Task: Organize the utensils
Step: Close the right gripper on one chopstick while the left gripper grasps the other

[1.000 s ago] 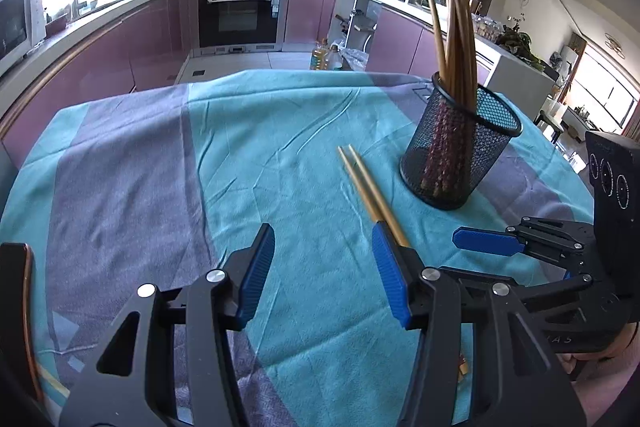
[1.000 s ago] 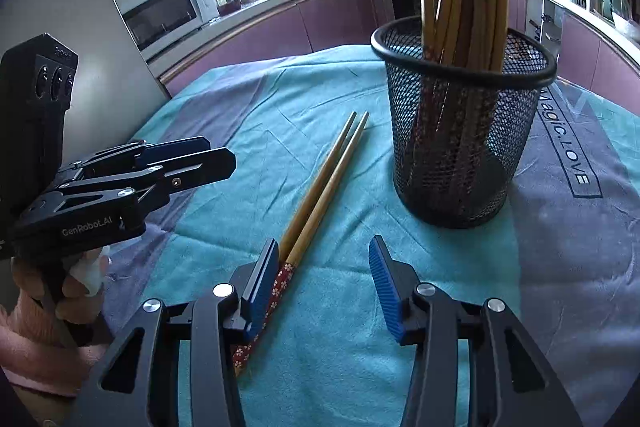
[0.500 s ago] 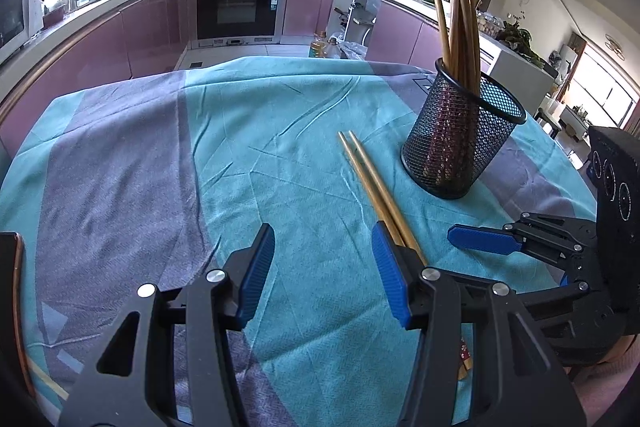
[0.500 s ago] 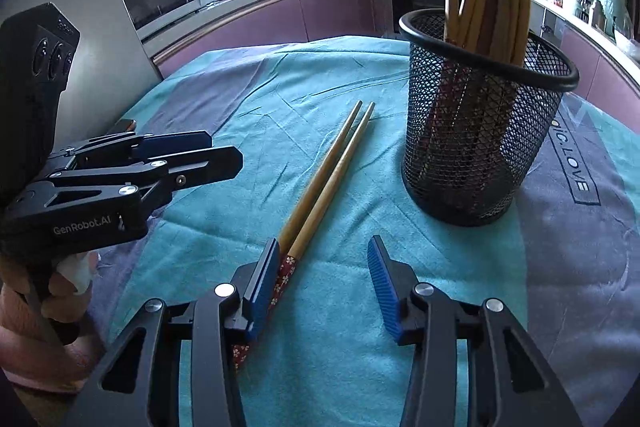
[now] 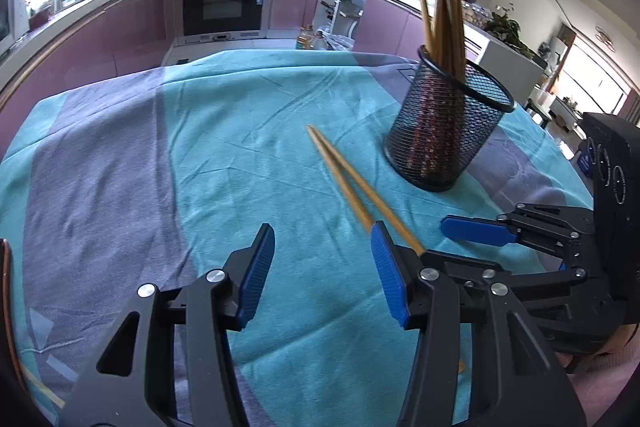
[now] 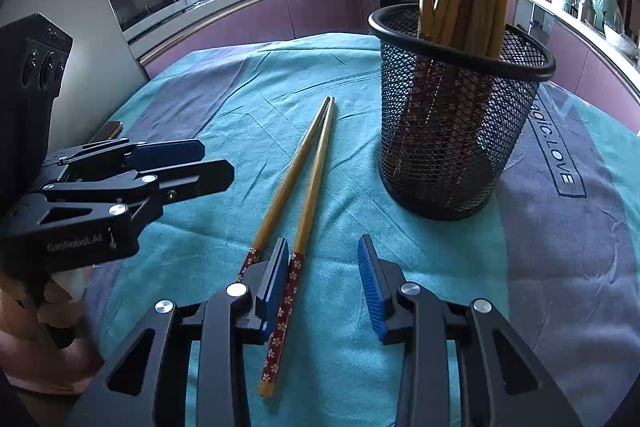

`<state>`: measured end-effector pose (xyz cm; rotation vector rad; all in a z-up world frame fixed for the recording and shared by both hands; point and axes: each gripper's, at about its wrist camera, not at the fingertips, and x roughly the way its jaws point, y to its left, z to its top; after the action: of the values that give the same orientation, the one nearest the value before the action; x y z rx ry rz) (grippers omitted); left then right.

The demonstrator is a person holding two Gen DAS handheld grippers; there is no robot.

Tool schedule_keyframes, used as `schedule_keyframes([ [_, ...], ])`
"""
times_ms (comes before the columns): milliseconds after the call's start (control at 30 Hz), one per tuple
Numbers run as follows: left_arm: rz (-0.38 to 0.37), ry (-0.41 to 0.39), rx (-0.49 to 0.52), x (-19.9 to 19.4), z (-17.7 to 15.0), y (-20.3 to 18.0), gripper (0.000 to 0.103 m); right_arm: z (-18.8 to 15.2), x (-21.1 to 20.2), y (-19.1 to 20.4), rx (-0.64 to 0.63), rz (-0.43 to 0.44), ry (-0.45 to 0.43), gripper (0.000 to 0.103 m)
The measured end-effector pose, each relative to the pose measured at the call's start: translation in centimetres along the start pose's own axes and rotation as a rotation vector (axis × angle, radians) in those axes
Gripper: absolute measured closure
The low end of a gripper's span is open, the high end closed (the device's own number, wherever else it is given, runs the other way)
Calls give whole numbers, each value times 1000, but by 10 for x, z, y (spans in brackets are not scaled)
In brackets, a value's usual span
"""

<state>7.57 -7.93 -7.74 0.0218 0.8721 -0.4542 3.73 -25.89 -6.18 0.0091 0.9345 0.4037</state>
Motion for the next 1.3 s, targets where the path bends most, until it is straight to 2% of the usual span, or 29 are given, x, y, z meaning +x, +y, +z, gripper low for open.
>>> schedule_keyframes([
  [200,-47,43,28,18,6,-12,59,-3,-3,-4,5,0,0,71],
  [433,-69,99,13,41,10,-15,66,-3,-3,-5,9,0,1,72],
  [567,-54,104,19,45,11,-14,74,-2,-2,-6,8,3,2,72],
  [700,-61,115,18,45,12,-11,87,0,-1,-5,3,-1,1,72],
  [1033,-48,116,42,38,7,-7,92,14,11,2,-26,0,2,77],
  [1167,-28,120,30,39,9,-2,85,19,16,2,-26,-2,-1,83],
  [1300,-12,119,29,44,12,-1,85,24,21,2,-22,-3,0,91],
])
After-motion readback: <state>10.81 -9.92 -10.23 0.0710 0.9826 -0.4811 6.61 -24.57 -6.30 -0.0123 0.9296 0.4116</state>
